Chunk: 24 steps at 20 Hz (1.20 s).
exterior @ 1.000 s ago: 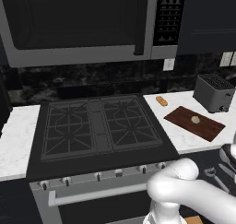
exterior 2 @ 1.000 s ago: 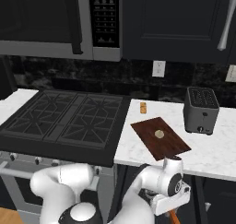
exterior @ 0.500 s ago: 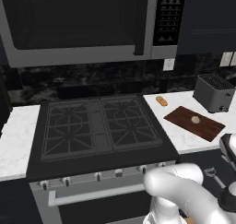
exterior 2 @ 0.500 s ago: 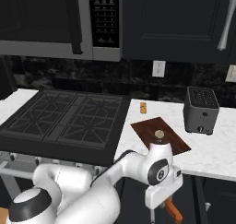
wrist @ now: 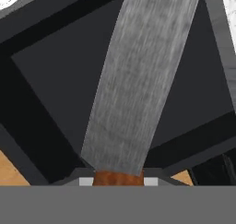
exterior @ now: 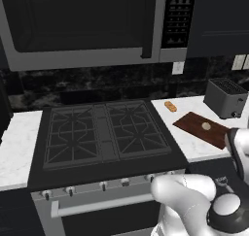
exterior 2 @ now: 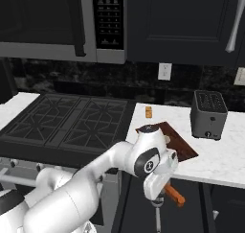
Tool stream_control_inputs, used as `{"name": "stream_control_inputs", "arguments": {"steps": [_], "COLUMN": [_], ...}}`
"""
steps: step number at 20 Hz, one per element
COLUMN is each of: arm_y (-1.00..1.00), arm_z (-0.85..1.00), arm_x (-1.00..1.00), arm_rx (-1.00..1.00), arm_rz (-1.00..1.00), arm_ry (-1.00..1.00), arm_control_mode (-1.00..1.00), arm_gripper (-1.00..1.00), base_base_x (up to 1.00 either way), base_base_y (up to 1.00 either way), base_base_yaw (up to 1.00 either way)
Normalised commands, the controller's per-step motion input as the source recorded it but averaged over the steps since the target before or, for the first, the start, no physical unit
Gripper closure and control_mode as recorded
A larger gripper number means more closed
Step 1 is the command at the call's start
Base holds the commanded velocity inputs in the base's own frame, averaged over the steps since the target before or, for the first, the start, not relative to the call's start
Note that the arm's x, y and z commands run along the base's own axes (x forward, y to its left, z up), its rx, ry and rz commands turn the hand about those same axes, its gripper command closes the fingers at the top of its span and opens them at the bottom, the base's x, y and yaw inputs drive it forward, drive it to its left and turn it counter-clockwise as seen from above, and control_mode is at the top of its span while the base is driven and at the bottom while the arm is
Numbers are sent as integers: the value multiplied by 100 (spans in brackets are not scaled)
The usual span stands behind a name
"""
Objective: Place the appropriate cutting tool for cutting the garlic skin on the cutting board.
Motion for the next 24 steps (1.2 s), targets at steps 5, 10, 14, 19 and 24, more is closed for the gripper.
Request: {"name": "stream_control_inputs", "arguments": {"steps": [5, 10, 14, 19, 24], "arm_y": [0, 0, -16, -7, -3], "arm_z": [15, 0, 0, -20, -50], "arm_x": [100, 100, 99, 94, 85], "arm_rx": [3, 7, 9, 4, 0], "arm_rz": [10, 14, 13, 9, 4], "arm_ry": [-3, -1, 0, 0, 0], "arm_control_mode": [-100, -100, -100, -100, -100], "arm_gripper": [100, 100, 100, 100, 100], "base_base_x": [0, 0, 0, 0, 0], "base_base_y": [0, 0, 0, 0, 0], "base_base_yaw": [0, 0, 0, 0, 0]}}
